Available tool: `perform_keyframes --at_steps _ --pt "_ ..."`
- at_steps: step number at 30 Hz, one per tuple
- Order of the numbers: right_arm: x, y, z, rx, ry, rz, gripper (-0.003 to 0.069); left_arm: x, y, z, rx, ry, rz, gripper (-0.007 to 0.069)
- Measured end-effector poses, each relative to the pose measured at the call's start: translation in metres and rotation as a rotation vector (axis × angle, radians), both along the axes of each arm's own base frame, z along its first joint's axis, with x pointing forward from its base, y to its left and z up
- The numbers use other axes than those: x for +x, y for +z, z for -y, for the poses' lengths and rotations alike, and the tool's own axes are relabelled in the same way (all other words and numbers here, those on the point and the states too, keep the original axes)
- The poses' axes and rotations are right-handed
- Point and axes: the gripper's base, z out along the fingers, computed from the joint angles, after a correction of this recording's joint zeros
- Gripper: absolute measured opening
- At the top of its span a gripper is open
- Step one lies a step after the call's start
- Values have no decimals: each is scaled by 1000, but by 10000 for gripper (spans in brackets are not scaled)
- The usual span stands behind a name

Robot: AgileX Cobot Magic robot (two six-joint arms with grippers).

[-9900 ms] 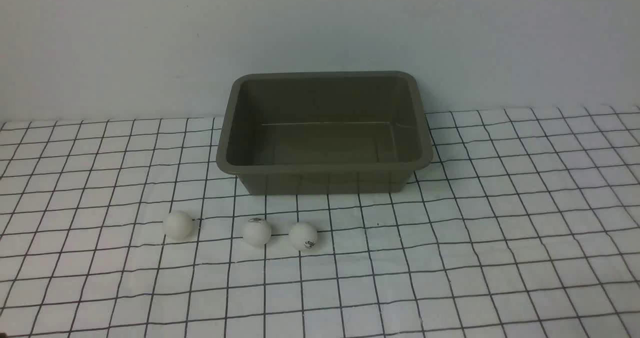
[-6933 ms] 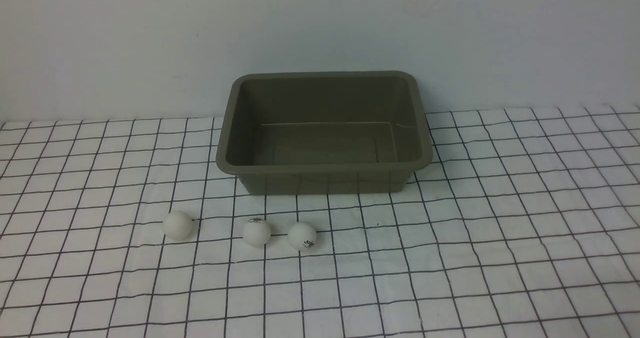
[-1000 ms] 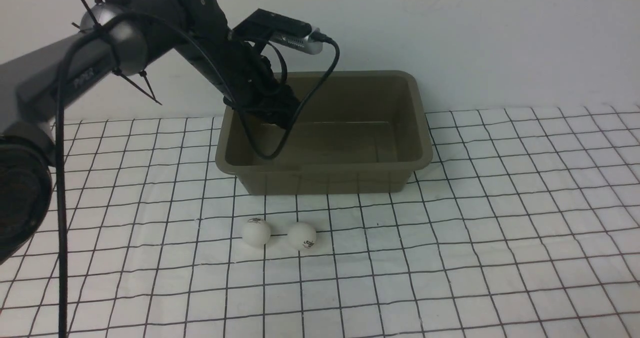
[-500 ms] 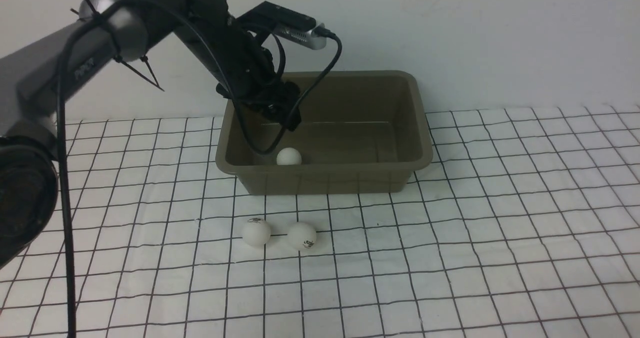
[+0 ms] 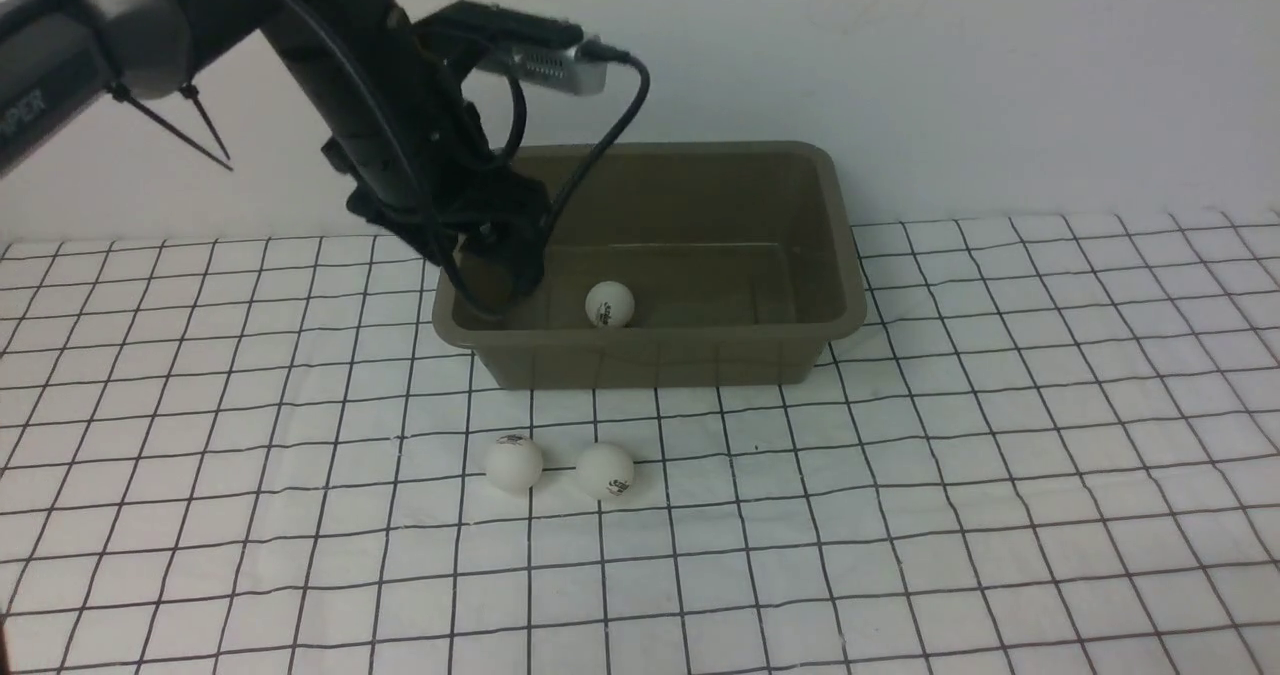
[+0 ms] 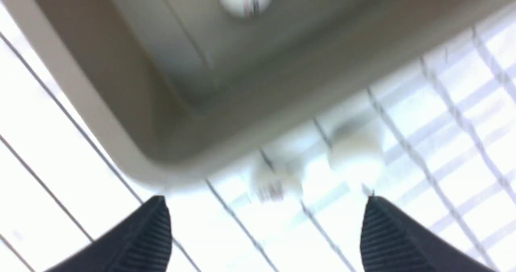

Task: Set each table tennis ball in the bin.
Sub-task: Use the left arm to clamp the table tennis ball closest to it

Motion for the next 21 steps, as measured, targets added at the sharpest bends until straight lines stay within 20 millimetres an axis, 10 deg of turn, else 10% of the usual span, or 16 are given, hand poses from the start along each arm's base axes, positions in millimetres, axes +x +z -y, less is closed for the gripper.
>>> perform_keyframes --at_steps 11,21 --pt "0 0 0 -11 2 0 -18 -41 -77 -9 56 21 -164 563" --pt "0 0 0 -15 3 0 -18 -37 -90 -1 4 27 -41 565"
